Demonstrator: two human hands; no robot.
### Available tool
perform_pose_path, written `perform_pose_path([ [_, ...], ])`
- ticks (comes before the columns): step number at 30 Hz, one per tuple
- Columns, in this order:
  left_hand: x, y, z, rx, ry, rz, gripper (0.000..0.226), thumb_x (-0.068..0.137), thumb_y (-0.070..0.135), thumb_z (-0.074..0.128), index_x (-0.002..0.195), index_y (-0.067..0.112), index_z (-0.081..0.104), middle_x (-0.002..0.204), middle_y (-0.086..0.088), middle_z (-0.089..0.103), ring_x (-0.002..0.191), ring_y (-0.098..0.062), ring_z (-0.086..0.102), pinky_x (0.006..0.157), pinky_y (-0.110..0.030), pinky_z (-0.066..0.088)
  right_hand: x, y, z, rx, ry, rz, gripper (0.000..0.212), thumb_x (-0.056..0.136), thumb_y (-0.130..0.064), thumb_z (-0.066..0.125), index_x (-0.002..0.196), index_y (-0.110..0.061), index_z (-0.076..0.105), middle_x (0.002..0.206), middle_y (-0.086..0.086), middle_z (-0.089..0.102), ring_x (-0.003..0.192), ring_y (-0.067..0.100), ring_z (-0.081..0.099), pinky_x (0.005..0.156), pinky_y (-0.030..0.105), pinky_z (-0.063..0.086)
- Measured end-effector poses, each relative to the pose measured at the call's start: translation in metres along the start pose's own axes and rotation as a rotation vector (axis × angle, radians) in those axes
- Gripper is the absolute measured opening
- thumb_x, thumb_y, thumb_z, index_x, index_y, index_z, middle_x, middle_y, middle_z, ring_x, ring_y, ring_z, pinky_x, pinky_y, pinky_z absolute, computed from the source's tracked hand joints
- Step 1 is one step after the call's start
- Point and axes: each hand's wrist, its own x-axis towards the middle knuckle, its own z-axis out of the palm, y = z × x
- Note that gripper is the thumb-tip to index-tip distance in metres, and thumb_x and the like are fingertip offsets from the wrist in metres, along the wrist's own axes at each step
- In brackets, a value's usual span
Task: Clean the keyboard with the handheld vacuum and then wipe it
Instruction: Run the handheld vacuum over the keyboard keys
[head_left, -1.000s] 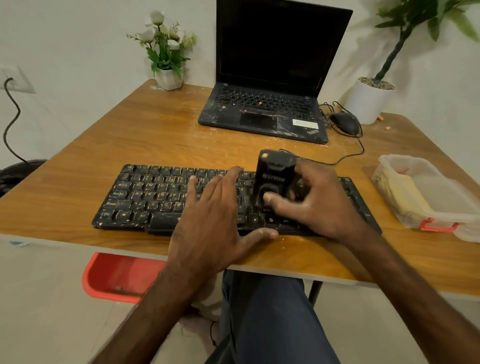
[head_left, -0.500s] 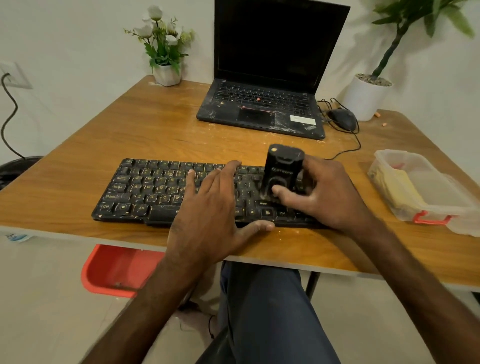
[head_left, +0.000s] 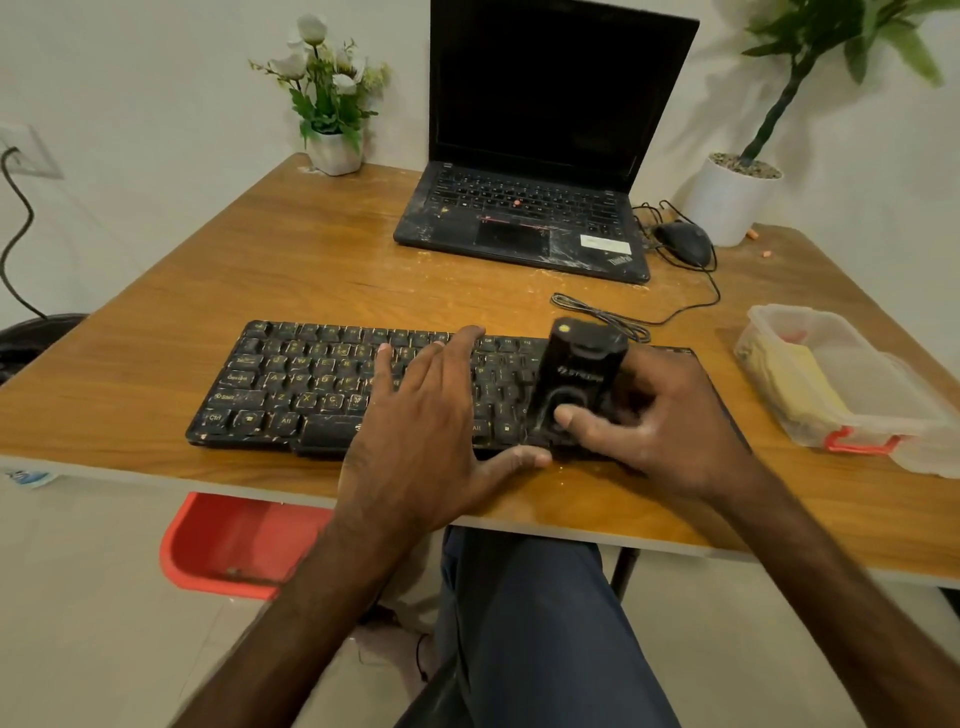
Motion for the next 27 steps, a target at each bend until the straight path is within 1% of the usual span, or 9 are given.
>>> perform_pose_path([
  [3,0.0,-0.001,0.001,0.0,0.001,0.004,0.116,0.074,0.095,0.025,0.152,0.011,0.014,0.155,-0.008,0.042,0.142,-0.023,0.041,0.119,-0.062,0.023,-0.013,-0.004,0.002,-0.096,-0.054,-0.087,0.06,0.079,-0.05,0.068,0.129,-0.018,0.058,0.112,-0.01,0.065,0.1,0.0,0.06,0.076,0.01,0.048],
  [7,0.0,0.0,0.0,-0.008,0.012,0.005,0.115,0.074,0.096,0.029,0.151,0.012,0.015,0.153,-0.009,0.044,0.141,-0.023,0.043,0.118,-0.062,0.023,-0.012,0.008,-0.011,-0.131,0.127,0.046,0.056,0.076,-0.056,0.064,0.123,-0.025,0.058,0.106,-0.011,0.065,0.089,-0.001,0.061,0.065,0.011,0.047],
  [9,0.0,0.001,0.0,-0.005,0.006,0.006,0.114,0.075,0.095,0.03,0.151,0.012,0.015,0.154,-0.008,0.043,0.141,-0.023,0.043,0.118,-0.063,0.023,-0.019,0.002,-0.007,-0.054,0.074,0.021,0.053,0.076,-0.053,0.067,0.122,-0.027,0.057,0.107,-0.015,0.064,0.095,0.001,0.062,0.069,0.011,0.05],
  [12,0.0,0.0,0.001,0.011,-0.005,0.015,0.114,0.075,0.095,0.032,0.151,0.012,0.013,0.156,-0.007,0.04,0.143,-0.023,0.04,0.118,-0.064,0.023,-0.025,-0.003,-0.002,-0.101,-0.021,-0.079,0.057,0.078,-0.049,0.068,0.126,-0.019,0.059,0.108,-0.011,0.065,0.096,0.001,0.061,0.073,0.01,0.05],
  [16,0.0,0.0,-0.002,-0.008,0.001,0.005,0.115,0.073,0.096,0.029,0.151,0.013,0.015,0.153,-0.008,0.044,0.141,-0.023,0.043,0.119,-0.062,0.021,-0.007,0.013,-0.01,-0.116,0.14,0.071,0.057,0.078,-0.055,0.064,0.125,-0.023,0.058,0.104,-0.01,0.066,0.083,0.007,0.064,0.061,0.022,0.054],
  [20,0.0,0.0,-0.001,0.004,-0.01,0.006,0.115,0.074,0.096,0.028,0.151,0.011,0.014,0.154,-0.008,0.042,0.142,-0.023,0.042,0.118,-0.063,0.023,-0.008,0.0,0.004,-0.062,0.057,-0.027,0.054,0.079,-0.049,0.067,0.125,-0.023,0.057,0.11,-0.012,0.064,0.099,0.004,0.062,0.075,0.012,0.05],
  [23,0.0,-0.001,0.0,0.004,-0.008,0.007,0.116,0.074,0.096,0.03,0.151,0.011,0.015,0.154,-0.007,0.042,0.142,-0.022,0.041,0.119,-0.062,0.02,-0.002,-0.001,0.008,-0.132,0.042,-0.047,0.058,0.081,-0.05,0.065,0.128,-0.016,0.058,0.115,-0.007,0.065,0.104,0.006,0.06,0.083,0.023,0.053],
  [25,0.0,0.0,-0.001,-0.004,-0.003,-0.001,0.116,0.073,0.096,0.031,0.152,0.012,0.016,0.153,-0.008,0.044,0.142,-0.022,0.042,0.12,-0.062,0.02,0.007,0.004,0.005,-0.134,0.106,0.01,0.057,0.081,-0.051,0.064,0.127,-0.016,0.059,0.113,-0.006,0.066,0.101,0.008,0.062,0.08,0.031,0.056],
  [27,0.001,0.0,-0.001,-0.014,0.0,-0.006,0.116,0.073,0.096,0.031,0.152,0.012,0.015,0.153,-0.007,0.044,0.142,-0.022,0.041,0.12,-0.062,0.02,0.008,0.005,0.006,-0.108,0.103,0.01,0.056,0.081,-0.049,0.064,0.127,-0.018,0.058,0.112,-0.007,0.066,0.1,0.008,0.062,0.079,0.032,0.057],
])
